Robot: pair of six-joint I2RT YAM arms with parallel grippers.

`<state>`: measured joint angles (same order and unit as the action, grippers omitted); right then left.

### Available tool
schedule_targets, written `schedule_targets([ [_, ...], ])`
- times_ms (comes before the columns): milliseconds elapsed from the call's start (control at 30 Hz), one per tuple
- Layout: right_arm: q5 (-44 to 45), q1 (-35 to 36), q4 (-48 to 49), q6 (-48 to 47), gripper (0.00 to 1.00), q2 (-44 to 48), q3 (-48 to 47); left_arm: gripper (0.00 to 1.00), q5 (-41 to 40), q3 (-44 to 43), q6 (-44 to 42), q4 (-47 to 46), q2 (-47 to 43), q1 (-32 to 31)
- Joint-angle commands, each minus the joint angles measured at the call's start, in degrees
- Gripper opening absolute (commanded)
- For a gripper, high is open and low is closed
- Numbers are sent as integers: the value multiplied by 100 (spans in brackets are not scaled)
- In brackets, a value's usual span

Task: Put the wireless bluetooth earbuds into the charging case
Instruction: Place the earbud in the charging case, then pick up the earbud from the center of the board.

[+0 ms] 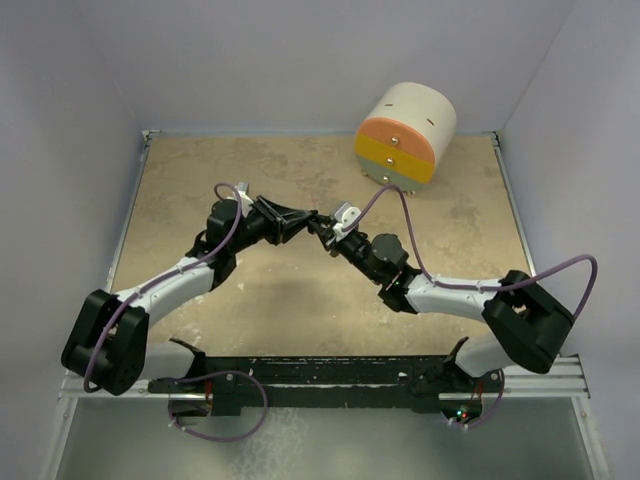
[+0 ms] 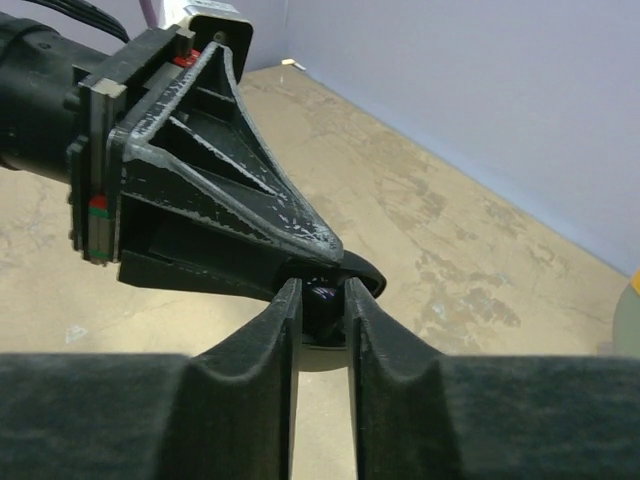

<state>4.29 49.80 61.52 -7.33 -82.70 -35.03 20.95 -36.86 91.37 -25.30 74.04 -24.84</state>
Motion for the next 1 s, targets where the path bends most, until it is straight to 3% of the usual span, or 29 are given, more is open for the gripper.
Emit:
schedule_targets([
  [0, -299, 34, -357, 273, 33, 280, -71, 0, -16, -323, 71, -678, 115, -35],
  [200, -170, 38, -470, 622, 53, 772, 61, 0, -47, -375, -96, -691, 352, -36],
  [333, 809, 18, -722, 999, 68, 1252, 40, 0, -56, -312, -192, -801, 481, -31],
  [467, 1906, -79, -1744, 1627, 86, 1558, -274, 0, -31, -138, -236, -919, 481, -32],
  [733, 2305, -793, -4883, 3965, 86, 709, -1411, 0, 123, 294, -608, -1043, 235, -14],
  [967, 1709, -1130, -5494, 4601, 88, -253, -1441, 0, 172, 618, -776, -884, -133, 13],
])
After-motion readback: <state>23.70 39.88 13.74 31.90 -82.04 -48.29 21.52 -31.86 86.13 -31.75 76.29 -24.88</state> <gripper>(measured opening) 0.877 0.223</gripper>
